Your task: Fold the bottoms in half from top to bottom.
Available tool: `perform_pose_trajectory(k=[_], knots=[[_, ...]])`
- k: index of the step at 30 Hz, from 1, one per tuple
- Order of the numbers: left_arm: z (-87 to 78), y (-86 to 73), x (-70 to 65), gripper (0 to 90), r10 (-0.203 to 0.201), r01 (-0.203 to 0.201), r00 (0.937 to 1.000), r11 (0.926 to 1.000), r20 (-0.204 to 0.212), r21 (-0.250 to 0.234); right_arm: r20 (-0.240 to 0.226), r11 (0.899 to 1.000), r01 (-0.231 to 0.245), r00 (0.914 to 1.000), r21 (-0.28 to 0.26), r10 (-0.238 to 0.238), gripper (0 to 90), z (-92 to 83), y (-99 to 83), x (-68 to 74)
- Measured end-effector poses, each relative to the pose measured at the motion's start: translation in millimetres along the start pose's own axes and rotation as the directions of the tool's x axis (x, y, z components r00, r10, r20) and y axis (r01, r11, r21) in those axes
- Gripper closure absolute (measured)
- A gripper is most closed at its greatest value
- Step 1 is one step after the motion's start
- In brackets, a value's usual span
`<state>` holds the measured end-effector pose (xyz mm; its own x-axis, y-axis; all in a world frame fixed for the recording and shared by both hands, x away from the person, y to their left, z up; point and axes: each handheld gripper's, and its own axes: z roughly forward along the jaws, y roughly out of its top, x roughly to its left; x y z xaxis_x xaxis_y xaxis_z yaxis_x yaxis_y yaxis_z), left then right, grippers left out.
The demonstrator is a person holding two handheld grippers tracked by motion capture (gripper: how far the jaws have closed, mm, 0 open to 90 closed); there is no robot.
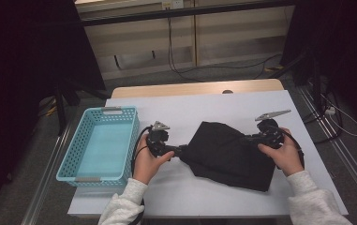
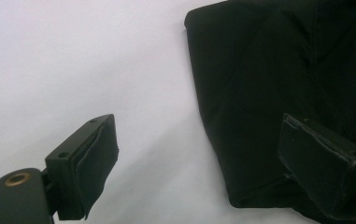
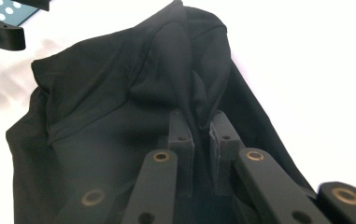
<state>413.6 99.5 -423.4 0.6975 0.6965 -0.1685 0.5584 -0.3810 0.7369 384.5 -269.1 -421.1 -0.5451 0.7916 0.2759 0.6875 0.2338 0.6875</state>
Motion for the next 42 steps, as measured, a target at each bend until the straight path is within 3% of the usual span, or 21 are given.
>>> perform_pose_trajectory(k=[24,42], knots=[[-0.7,0.4,-0.3,11.6,-0.011,0.011,0.9999,0.9999,-0.003,-0.010,0.011,1.000,-0.015,0.9998,-0.005,0.015,82.8,-12.9,-12.7,-2.6],[5.3,-4.2,2.2,11.6,-0.019,0.019,0.9998,0.9997,-0.009,0.012,0.016,1.000,-0.025,0.9995,0.002,0.025,82.5,-16.4,-17.7,-8.0]])
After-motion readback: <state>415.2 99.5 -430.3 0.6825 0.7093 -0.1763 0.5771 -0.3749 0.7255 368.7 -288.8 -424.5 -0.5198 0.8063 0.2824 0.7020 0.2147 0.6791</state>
